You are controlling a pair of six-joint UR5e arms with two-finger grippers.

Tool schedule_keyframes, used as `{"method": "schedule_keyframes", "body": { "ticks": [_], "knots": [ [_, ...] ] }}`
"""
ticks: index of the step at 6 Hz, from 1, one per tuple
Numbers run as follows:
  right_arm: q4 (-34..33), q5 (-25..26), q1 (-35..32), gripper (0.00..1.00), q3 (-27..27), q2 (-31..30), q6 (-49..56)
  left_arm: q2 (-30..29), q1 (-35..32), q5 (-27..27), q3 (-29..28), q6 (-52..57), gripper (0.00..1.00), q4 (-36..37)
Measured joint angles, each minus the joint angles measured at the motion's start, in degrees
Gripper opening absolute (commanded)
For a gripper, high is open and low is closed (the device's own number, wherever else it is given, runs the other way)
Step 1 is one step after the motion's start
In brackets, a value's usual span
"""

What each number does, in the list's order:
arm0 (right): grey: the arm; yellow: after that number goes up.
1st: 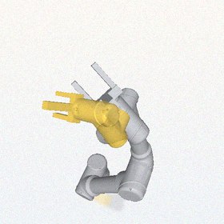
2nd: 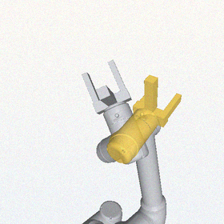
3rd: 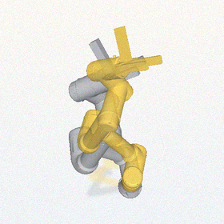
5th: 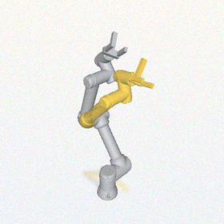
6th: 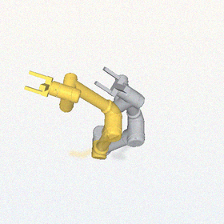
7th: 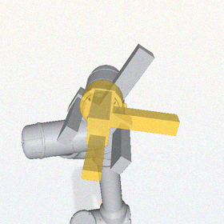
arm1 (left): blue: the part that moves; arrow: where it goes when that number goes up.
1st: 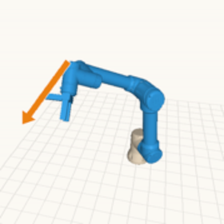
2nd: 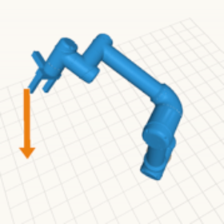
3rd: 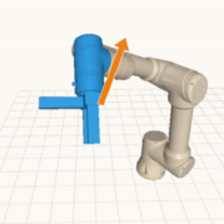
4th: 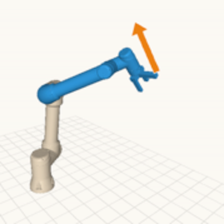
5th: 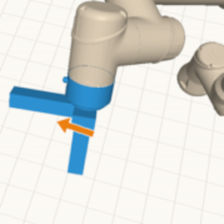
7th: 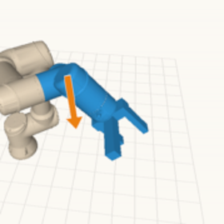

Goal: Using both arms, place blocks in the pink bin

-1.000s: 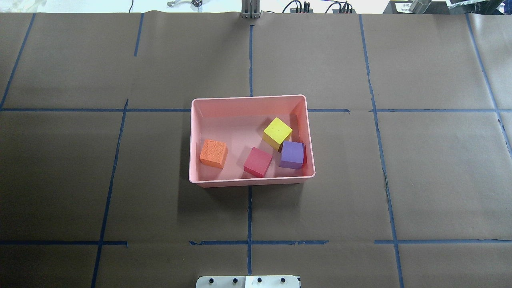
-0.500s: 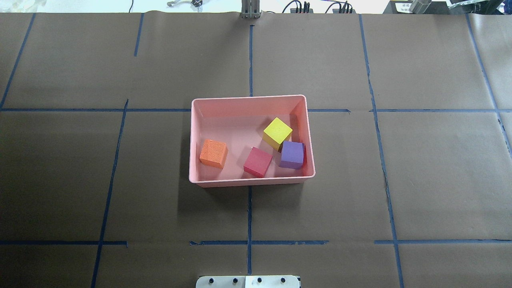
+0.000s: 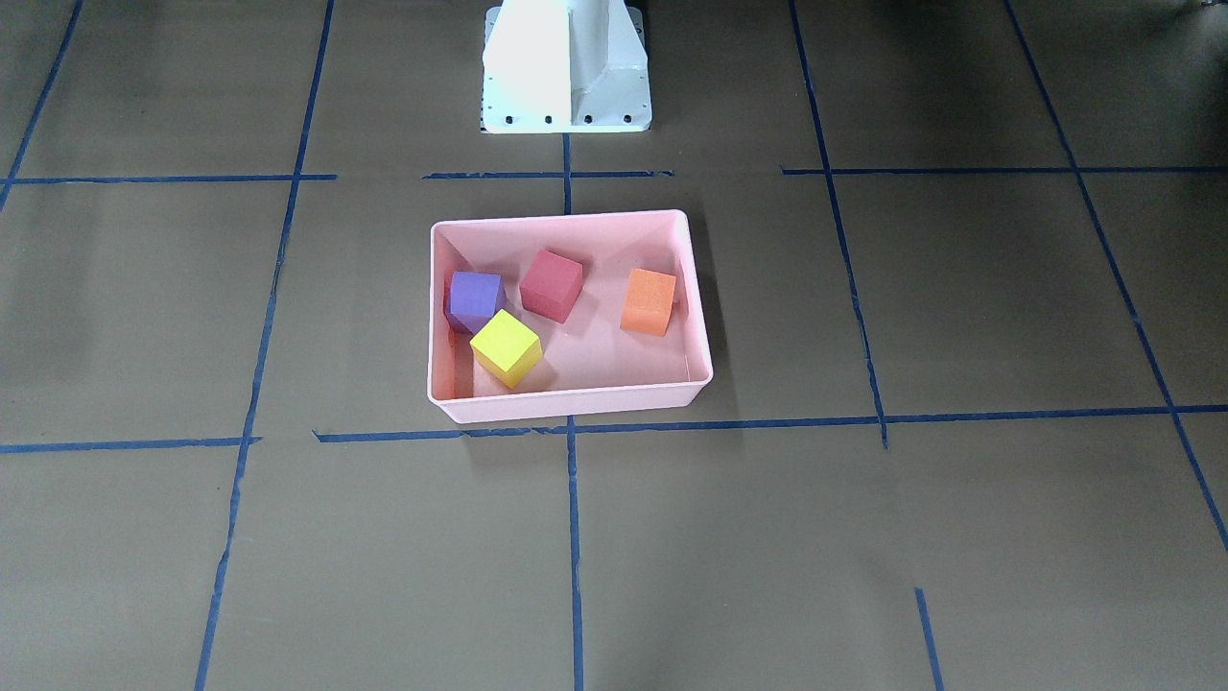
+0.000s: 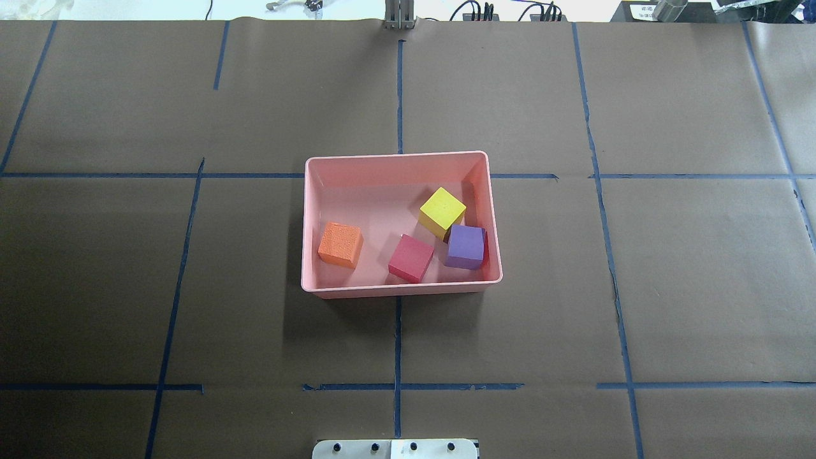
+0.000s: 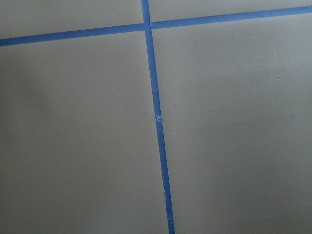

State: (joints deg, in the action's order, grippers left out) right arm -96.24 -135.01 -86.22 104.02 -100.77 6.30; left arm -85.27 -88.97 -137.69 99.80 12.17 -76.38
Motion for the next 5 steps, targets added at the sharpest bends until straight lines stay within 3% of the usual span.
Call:
{"method": "schedule_keyframes", "body": {
  "ticks": [3,5],
  "knots": [
    [0.0,-0.1,0.0,1.00,0.0,-0.1,0.0,-0.1,-0.6,0.2,0.7,-8.2,1.00,-0.1],
    [0.0,0.0,0.0,1.00,0.0,-0.1,0.1,-0.1,-0.7,3.9,0.3,-9.4,1.00,-3.0]
  ]
}}
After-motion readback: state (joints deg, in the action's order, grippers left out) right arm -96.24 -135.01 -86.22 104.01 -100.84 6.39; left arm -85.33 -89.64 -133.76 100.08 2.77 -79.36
